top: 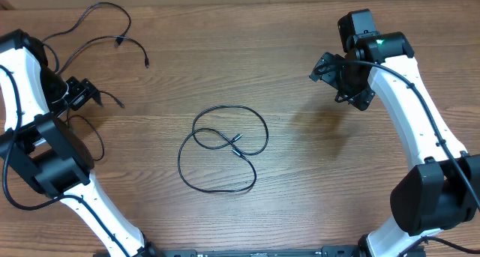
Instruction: Untangle cables
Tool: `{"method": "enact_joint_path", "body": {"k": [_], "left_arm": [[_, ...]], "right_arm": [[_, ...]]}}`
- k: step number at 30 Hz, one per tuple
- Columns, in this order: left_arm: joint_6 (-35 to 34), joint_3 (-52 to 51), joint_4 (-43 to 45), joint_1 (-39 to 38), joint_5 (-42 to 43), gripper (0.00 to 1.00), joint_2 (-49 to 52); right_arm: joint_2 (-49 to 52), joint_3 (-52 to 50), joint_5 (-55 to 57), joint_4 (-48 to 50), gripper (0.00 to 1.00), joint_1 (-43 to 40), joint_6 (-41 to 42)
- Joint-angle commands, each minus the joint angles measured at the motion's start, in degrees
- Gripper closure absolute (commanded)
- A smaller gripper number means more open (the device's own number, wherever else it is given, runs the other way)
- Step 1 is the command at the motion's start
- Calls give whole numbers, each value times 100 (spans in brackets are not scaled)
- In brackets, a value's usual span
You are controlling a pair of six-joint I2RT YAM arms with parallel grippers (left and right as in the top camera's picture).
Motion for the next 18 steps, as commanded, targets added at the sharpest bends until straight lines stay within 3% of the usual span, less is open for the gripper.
{"method": "enact_joint_path", "body": {"k": [1,8,11,14,16,18], "left_arm": [[-857,-35,66,37,-1058,7,33],[-931,-181,411,13,-772,10,35],[-927,-389,651,-9,-514,22,35],[-927,-662,944,-20,-302,25,35],[-922,-800,1128,-20,-306,34,35],[-892,-918,1314,-17,-310,52,35]], "right_arm": [[-4,-11,-9,9,0,-15,-26],[-4,-11,-7,9,0,-17,-26],[-4,-11,-9,9,0,-17,-26],[-4,-11,-9,9,0,-15,-26],[-4,-11,-9,9,0,-17,-26],[-4,-11,-9,9,0,-17,-26]]}}
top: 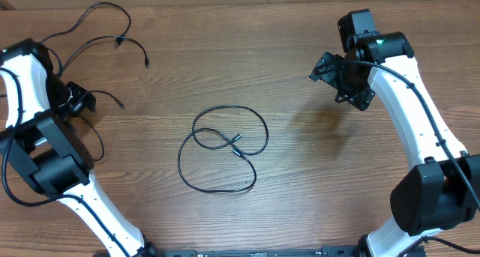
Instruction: Untangle cables
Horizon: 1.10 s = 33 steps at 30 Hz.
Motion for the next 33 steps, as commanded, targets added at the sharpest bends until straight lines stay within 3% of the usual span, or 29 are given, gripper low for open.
{"method": "enact_joint_path", "body": {"k": [1,3,4,13,24,33], "left_arm": [[0,-214,243,-17,133,66,35],[39,-234,352,-22,133,90,35],[44,-234,396,-26,138,96,35],[535,-345,774,-420,-229,96,35],[815,-1215,1659,-1534,-3158,96,35],[472,-638,785,-1768,-3654,96,17]], "right_arm": [[-4,-11,-9,13,0,-15,-24],[-4,-11,-11,13,0,-17,-24],[-4,-11,-11,13,0,-15,-24],[-4,-11,-11,13,0,-17,-24],[-4,-11,-11,13,0,-17,-24],[-4,-11,-9,13,0,-17,-24]]}}
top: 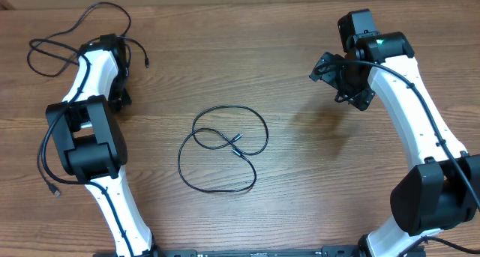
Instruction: Untangle cables
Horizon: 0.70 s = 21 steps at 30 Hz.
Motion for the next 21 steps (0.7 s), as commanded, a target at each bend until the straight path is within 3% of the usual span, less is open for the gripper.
{"method": "enact_joint_path", "body": {"k": [1,3,5,6,12,17,21], "left_arm": [[-527,726,-560,17,-374,94,13],[-1012,1322,-1106,28,-42,84,13],[-1040,1799,-1438,35,358,16,11],[-1038,1982,-1561,35,505,0,11],[-979,2813,-2057,136,1353,0,11],[-2059,2903,-2496,704,1370,0,11],[-2468,2900,-2726,1453,1425,0,11]], "right_arm": [[-4,-11,-11,7,0,-15,-22],[-4,-11,-11,7,0,-15,-22],[-4,-11,-11,7,0,-15,-22],[-4,-11,-11,7,0,-15,-22],[-4,-11,-11,7,0,-15,-22],[-4,-11,-11,7,0,-15,-22],[-4,-11,-11,7,0,-17,-22]]}}
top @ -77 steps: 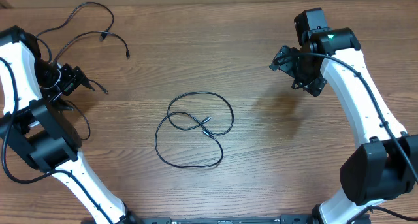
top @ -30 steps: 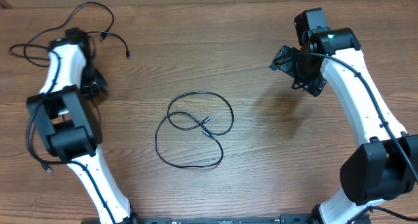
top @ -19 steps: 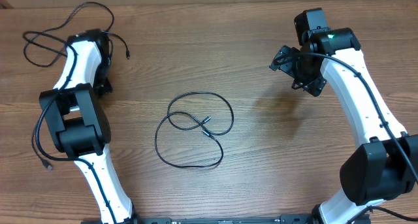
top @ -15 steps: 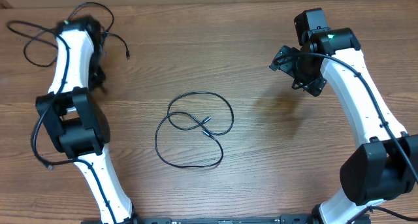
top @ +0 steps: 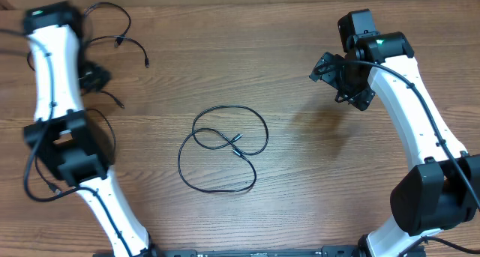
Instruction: Untangle cables
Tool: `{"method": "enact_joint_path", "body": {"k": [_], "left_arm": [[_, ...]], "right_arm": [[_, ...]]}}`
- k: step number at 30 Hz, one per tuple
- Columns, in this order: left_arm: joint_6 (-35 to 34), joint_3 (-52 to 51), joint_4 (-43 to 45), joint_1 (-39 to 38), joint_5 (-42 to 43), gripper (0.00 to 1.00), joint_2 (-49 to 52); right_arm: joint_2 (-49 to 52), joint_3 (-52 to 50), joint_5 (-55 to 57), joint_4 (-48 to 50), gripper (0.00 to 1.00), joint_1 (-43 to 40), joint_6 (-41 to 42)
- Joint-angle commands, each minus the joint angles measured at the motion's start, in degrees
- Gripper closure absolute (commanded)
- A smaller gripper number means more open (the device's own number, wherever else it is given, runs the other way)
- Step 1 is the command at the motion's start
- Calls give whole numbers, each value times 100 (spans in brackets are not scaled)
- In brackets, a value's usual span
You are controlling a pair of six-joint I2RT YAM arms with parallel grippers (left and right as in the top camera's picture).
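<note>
A thin black cable (top: 225, 148) lies in crossed loops at the middle of the table, its two plug ends (top: 237, 141) close together inside the loops. A second tangle of black cables (top: 112, 32) lies at the far left, with loose plugs pointing right. My left arm (top: 54, 62) is blurred over this tangle, and its dark gripper (top: 94, 77) is beside the strands; its jaws cannot be made out. My right gripper (top: 330, 85) hangs at the right, far from both cables, open and holding nothing.
The wooden table's far edge (top: 225, 1) runs along the top of the view. Both arm bases stand at the near edge, left (top: 112, 227) and right (top: 420, 212). A cable from the left arm trails down its left side (top: 30, 174).
My left arm has swung from leaning right over the left tangle to standing further left, now blurred. The cable loop seen at the far left no longer shows there. The middle cable and right arm are unchanged.
My left gripper was beside the left tangle near the table's left edge at the two oldest moments. Then the arm leaned right across the tangle and a loop lay further left. Now it is back left. The middle cable and right arm never moved.
</note>
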Motion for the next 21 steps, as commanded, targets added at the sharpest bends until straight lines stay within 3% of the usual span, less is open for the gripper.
{"method": "enact_joint_path", "body": {"k": [1,11,16,21], "left_arm": [[-568,129,-98,892,177,1,-20],[457,-728,-98,2815,374,0,-20],[533,-1305,-101,3687,1582,0,-20],[1231,-1329,-74,4148,2350,0,-146]], "right_arm": [[-4,-11,-11,11,0,-15,-26],[-4,-11,-11,11,0,-15,-26],[-4,-11,-11,11,0,-15,-26],[-4,-11,-11,11,0,-15,-26]]}}
